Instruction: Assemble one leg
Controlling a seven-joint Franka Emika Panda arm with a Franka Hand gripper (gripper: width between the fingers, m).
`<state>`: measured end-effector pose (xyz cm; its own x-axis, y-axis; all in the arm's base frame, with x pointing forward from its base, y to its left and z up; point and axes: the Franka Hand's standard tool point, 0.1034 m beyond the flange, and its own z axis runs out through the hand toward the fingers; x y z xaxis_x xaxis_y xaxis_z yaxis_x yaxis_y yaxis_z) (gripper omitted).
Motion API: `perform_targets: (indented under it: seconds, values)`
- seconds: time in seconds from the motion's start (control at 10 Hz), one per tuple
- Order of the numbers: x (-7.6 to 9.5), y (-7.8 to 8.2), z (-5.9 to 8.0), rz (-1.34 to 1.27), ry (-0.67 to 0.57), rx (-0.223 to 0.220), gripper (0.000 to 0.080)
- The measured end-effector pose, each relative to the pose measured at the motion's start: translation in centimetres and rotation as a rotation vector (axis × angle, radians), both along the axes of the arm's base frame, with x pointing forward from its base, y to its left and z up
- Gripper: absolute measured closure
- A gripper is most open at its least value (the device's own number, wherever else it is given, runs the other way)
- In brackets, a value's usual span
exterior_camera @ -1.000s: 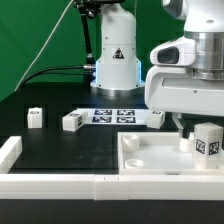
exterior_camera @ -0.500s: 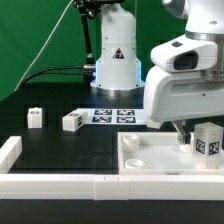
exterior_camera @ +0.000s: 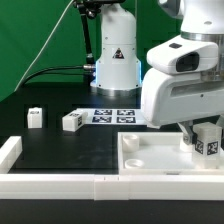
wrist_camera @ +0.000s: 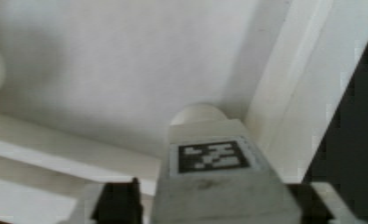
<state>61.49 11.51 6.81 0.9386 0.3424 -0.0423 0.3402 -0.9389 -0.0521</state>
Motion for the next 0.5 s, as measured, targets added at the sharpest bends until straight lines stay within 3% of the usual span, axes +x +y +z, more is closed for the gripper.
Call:
perform_targets:
  seconds: [0.1, 0.3, 0.5]
  values:
    - [0.00, 0.00, 0.00, -0.019, 0.001, -0.001, 0.0511]
    - [0.02, 0.01, -0.01, -0.091, 0.001, -0.002, 0.0511]
    - [0.16, 0.13, -0.02, -0.413, -0.017, -0.004, 0.0511]
